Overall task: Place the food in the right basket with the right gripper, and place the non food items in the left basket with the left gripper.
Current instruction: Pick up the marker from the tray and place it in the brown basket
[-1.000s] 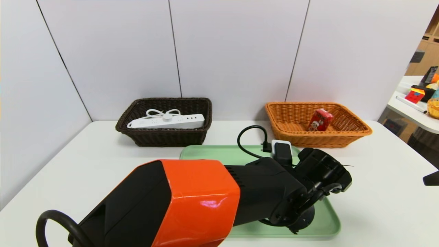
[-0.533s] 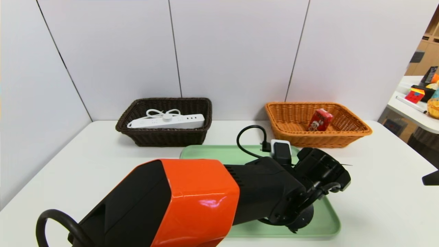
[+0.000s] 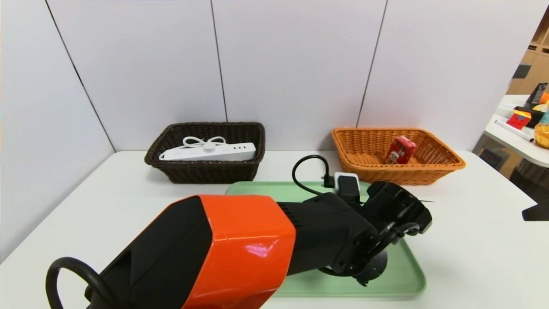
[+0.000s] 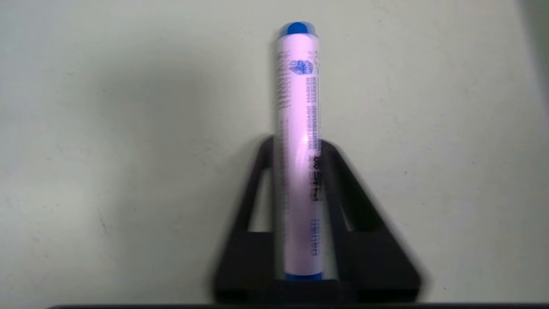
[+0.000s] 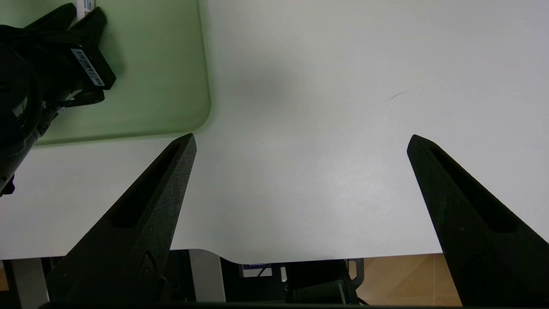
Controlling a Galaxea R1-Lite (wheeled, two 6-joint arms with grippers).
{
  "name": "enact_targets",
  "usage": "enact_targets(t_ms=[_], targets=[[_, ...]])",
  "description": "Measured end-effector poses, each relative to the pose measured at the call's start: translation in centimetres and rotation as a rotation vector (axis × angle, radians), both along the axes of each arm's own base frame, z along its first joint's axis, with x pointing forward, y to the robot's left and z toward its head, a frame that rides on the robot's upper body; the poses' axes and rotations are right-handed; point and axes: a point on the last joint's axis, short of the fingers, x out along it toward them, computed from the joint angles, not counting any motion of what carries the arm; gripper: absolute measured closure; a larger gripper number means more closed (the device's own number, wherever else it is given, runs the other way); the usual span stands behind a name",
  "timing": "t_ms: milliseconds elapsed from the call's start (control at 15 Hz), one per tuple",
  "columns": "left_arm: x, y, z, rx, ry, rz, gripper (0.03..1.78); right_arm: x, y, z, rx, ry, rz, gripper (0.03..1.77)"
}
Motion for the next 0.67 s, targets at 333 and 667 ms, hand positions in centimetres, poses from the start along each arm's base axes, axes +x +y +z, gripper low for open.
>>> enact_targets(t_ms=[333,667], targets=[[0.41,0.26,0.01,-0.004,0.002,0.015,1.63,0.18,0.01,-0.06,0.0,0.004,-0.001,0.1],[0.39,0.3,0.14,-0.005,0.001,0.014,1.63,0.25,-0.03,-0.12,0.001,0.009,-0.005,0.1]])
